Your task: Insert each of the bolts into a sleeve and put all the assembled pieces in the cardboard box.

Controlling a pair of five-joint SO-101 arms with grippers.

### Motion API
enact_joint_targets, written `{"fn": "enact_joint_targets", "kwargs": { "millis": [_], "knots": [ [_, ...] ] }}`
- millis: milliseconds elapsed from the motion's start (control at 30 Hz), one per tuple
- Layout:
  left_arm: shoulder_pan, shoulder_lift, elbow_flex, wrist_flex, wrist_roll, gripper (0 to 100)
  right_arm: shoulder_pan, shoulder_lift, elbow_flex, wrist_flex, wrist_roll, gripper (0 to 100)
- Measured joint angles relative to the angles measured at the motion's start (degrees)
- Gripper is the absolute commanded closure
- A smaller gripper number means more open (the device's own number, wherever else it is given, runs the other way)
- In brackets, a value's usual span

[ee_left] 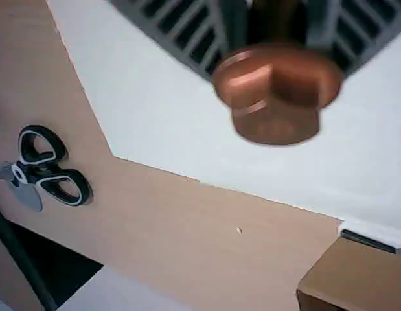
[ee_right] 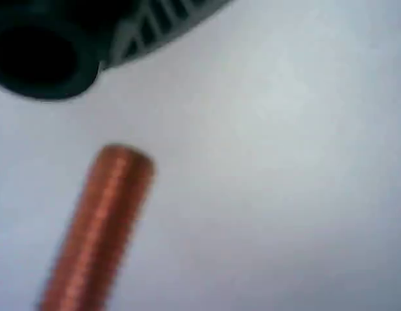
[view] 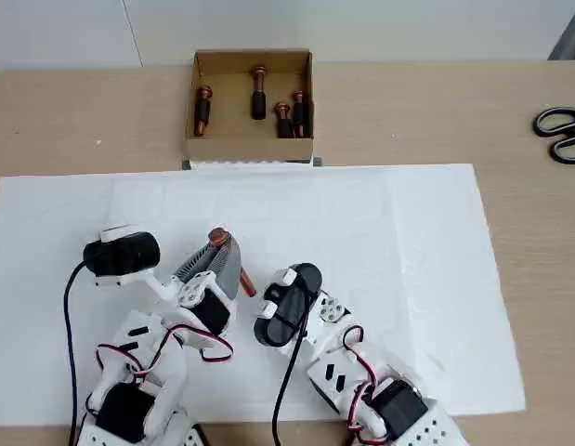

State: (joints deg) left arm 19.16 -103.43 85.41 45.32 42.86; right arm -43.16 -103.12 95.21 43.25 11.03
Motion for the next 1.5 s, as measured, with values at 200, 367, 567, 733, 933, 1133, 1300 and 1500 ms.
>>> {"fn": "enact_joint_targets", "kwargs": {
  "millis": [200,367,567,733,933,1133,1300,1500],
  "knots": [
    [0.0,0.0,1.1,-5.5,0.0,99,-1.8,0.0,0.0,0.0,-2.4,99.6],
    [1.1,0.0,1.8,-6.7,0.0,99,-2.3,0.0,0.0,0.0,-2.7,99.6],
    [3.3,0.0,1.8,-6.7,0.0,99,-2.6,0.0,0.0,0.0,-2.7,99.6],
    [3.6,0.0,1.8,-6.4,0.0,99,-2.6,0.0,0.0,0.0,-2.7,99.6],
    [3.6,0.0,1.8,-2.3,0.0,99,-2.6,0.0,0.0,0.0,-2.7,99.6],
    [3.8,0.0,3.4,-1.9,0.0,99,-2.8,0.1,0.0,0.0,-2.7,99.6],
    [4.0,-0.1,4.7,-2.1,0.8,99,-2.8,0.2,0.0,0.1,-2.7,99.6],
    [6.8,-0.2,5.0,-2.2,1.0,99,-1.6,0.3,0.0,0.1,-2.7,99.6]
  ]
}}
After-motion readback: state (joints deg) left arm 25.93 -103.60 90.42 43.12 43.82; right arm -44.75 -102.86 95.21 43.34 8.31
